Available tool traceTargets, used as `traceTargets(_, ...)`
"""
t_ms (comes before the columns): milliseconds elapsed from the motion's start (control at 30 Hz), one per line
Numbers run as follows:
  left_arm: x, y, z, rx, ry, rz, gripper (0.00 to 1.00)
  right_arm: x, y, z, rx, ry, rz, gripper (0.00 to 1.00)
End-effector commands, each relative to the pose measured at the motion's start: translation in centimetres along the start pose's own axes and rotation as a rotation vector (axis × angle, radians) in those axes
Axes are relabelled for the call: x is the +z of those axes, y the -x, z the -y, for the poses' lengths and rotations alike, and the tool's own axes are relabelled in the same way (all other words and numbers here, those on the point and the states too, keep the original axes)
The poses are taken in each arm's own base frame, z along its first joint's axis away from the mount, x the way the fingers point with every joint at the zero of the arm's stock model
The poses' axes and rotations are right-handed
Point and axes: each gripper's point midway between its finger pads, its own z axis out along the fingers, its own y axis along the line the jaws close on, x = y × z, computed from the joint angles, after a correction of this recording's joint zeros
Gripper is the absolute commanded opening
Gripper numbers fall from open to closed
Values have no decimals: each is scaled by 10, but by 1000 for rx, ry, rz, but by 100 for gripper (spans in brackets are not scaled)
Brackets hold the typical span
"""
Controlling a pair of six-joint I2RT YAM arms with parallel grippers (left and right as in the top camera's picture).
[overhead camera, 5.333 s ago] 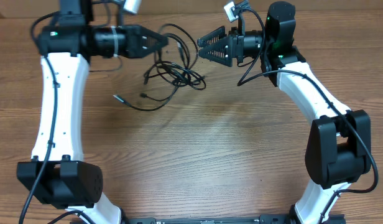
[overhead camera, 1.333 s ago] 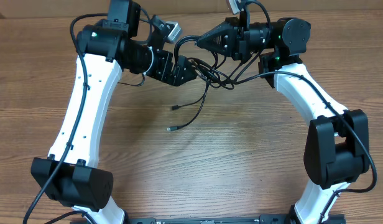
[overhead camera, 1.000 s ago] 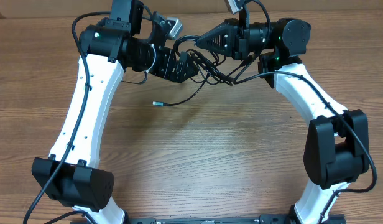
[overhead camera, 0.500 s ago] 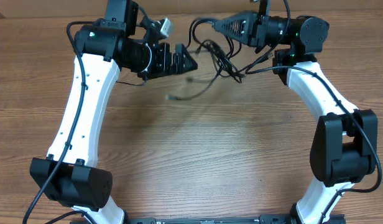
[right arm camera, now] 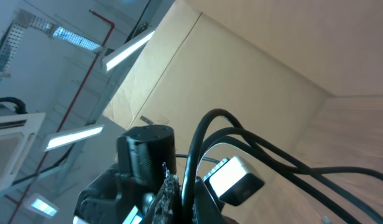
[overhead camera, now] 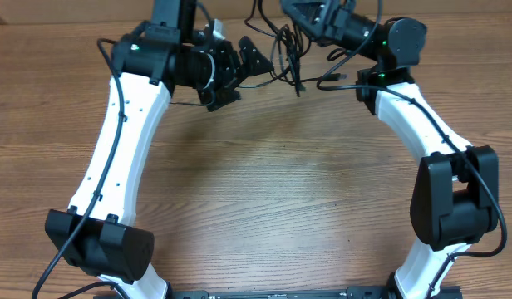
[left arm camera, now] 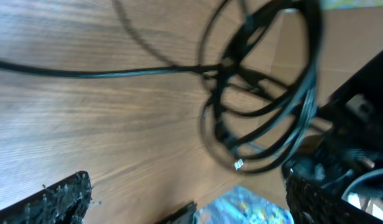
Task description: Untangle cables
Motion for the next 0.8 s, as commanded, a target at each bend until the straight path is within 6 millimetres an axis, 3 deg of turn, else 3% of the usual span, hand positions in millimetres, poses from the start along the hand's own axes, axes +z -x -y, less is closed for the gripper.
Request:
traceTargets(0, 1, 4, 14, 1, -11, 49, 100, 12, -3, -8, 12, 25, 18, 4)
traceTargets(100, 3, 8, 19, 28, -15, 77, 100, 18, -10, -9, 16, 33, 5, 4)
traceTargets(300, 8, 15, -2, 29, 136, 171, 98, 21, -13, -17, 66, 58, 0, 4)
traceTargets(400, 4, 19, -28, 17, 300, 249, 91, 20, -12, -31, 34, 106, 6, 4)
traceTargets(567, -7, 19, -57, -4, 467, 301, 86, 18, -11, -36, 48, 123, 5, 4)
traceTargets(733, -46, 22, -107, -28, 768, 394, 78, 13, -8, -35, 39, 116, 5, 4)
traceTargets(767, -54, 22, -115, -31, 823, 407, 70, 13, -7, -35, 38, 114, 5, 4)
